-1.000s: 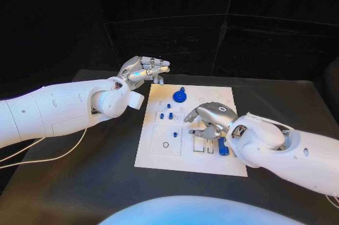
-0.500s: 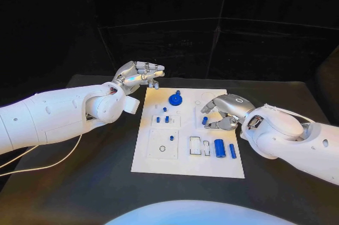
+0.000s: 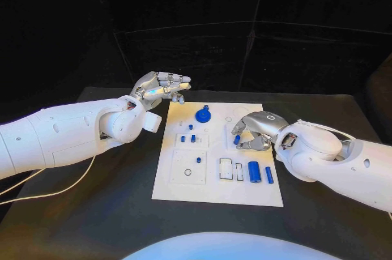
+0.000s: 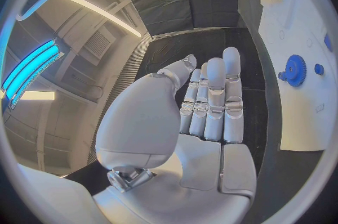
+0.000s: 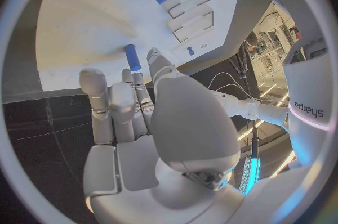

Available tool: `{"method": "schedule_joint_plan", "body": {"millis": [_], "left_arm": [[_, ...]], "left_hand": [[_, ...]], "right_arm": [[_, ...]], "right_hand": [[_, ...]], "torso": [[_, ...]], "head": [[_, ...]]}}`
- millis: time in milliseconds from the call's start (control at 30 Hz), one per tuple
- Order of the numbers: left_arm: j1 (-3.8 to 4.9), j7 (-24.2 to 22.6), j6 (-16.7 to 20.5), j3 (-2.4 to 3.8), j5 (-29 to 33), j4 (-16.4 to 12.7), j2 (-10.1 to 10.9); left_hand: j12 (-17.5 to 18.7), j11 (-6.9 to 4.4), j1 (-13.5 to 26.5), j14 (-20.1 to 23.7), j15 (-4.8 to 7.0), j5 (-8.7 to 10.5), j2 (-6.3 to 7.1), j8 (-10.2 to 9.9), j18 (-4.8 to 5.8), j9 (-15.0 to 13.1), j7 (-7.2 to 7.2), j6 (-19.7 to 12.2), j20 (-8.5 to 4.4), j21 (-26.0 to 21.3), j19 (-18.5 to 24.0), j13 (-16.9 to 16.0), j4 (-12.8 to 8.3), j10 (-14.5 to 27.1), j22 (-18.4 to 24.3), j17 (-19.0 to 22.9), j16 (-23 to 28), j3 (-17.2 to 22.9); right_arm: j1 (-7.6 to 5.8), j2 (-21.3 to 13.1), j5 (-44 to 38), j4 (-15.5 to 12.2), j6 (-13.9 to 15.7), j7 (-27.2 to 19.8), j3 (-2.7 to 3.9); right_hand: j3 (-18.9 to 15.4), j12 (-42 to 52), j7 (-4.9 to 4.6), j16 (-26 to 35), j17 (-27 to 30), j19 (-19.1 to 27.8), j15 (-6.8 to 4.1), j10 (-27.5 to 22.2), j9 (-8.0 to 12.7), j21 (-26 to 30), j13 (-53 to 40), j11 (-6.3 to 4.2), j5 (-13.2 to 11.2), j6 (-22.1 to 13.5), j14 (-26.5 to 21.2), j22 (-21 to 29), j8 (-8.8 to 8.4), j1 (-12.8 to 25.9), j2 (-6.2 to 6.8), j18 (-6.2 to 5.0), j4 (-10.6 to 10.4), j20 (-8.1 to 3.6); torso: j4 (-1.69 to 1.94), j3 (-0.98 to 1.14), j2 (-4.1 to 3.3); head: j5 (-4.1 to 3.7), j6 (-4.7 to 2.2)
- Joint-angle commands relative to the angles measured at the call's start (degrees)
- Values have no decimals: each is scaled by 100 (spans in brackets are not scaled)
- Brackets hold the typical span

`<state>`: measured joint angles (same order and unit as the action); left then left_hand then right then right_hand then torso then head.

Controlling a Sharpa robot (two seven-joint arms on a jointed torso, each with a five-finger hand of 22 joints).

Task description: Assemble the parts on the task board

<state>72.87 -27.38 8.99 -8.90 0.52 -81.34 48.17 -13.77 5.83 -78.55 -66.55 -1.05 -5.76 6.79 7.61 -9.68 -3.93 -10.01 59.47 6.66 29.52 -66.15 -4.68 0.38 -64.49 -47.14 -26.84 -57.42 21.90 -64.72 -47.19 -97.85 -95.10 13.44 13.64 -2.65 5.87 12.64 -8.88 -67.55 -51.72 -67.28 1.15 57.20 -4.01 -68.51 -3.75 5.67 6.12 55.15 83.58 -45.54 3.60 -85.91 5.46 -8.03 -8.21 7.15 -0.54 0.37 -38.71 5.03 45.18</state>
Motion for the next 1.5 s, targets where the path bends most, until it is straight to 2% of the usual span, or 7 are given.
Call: {"method": "schedule_joint_plan", "body": {"millis": [33,367,733,1067,1333,1400,1500], "left_arm": [[8,-5,-82,4,16,-4,-3],[9,0,-101,4,16,-8,-4],[9,-45,-31,4,16,-11,13],[9,-56,-29,5,15,-15,18],[9,-58,-28,5,15,-17,26],[9,-61,-29,5,15,-14,27],[9,-65,-28,5,15,-9,28]], "left_hand": [[-21,4,16,21,-16,-29,-14,35,-74,5,-9,-34,25,-40,-9,-3,-11,34,9,11,-39,-17],[-37,3,-12,28,-14,-35,-43,45,-76,4,-10,-40,24,-44,-11,-4,-23,46,14,21,-44,-1],[-48,1,-36,30,-12,-37,-55,52,-77,2,-9,-39,22,-45,-14,-5,-37,48,16,27,-48,11],[-57,0,-55,32,-9,-39,-59,57,-78,2,-8,-40,20,-44,-16,-5,-51,51,16,32,-51,20],[-62,-1,-67,33,-8,-39,-61,60,-78,1,-8,-41,19,-44,-17,-6,-60,53,16,35,-53,25],[-62,-1,-67,33,-8,-39,-61,60,-78,1,-8,-41,19,-44,-17,-6,-60,53,16,35,-53,25],[-62,-1,-67,33,-8,-39,-61,60,-78,1,-8,-41,19,-44,-17,-6,-60,53,16,35,-53,25]], "right_arm": [[-12,39,-68,42,-255,44,3],[-12,136,-63,131,-510,44,2],[-12,151,-104,205,-427,149,2],[-9,136,3,100,180,-12,2],[-9,-48,281,-168,640,-99,12],[-8,-122,425,-321,761,-132,106],[-9,-204,553,-499,846,-156,174]], "right_hand": [[98,38,8,25,12,-45,-53,129,-4,-9,12,-16,-91,77,12,-55,38,-20,-100,-10,-12,-34],[652,-70,52,-196,-278,-302,-141,776,-9,-269,26,-116,-219,388,111,-484,55,-241,-307,66,-74,-104],[1343,-451,25,-180,-200,-253,-120,965,11,-291,22,-95,-289,474,80,-474,13,-246,-89,63,-47,-96],[1818,-495,18,-291,-344,-320,-156,1232,-18,-392,5,-128,-294,714,112,-620,81,-313,-89,82,126,-126],[2102,-572,-7,-332,-373,-326,-151,1317,-10,-443,5,-119,-279,774,111,-668,61,-233,6,88,270,-129],[2171,-597,-9,-349,-394,-329,-149,1323,-7,-457,6,-116,-269,775,113,-684,51,-213,24,89,308,-129],[2221,-615,-11,-358,-400,-331,-148,1331,-5,-469,5,-114,-263,778,113,-698,45,-192,43,90,340,-128]], "torso": [[-14,-4,3],[-8,2,4],[-13,0,0],[-11,9,0],[-10,-2,10],[-10,-1,8],[-19,6,9]], "head": [[7,5],[6,10],[9,16],[7,20],[-1,16],[-2,13],[16,12]]}}
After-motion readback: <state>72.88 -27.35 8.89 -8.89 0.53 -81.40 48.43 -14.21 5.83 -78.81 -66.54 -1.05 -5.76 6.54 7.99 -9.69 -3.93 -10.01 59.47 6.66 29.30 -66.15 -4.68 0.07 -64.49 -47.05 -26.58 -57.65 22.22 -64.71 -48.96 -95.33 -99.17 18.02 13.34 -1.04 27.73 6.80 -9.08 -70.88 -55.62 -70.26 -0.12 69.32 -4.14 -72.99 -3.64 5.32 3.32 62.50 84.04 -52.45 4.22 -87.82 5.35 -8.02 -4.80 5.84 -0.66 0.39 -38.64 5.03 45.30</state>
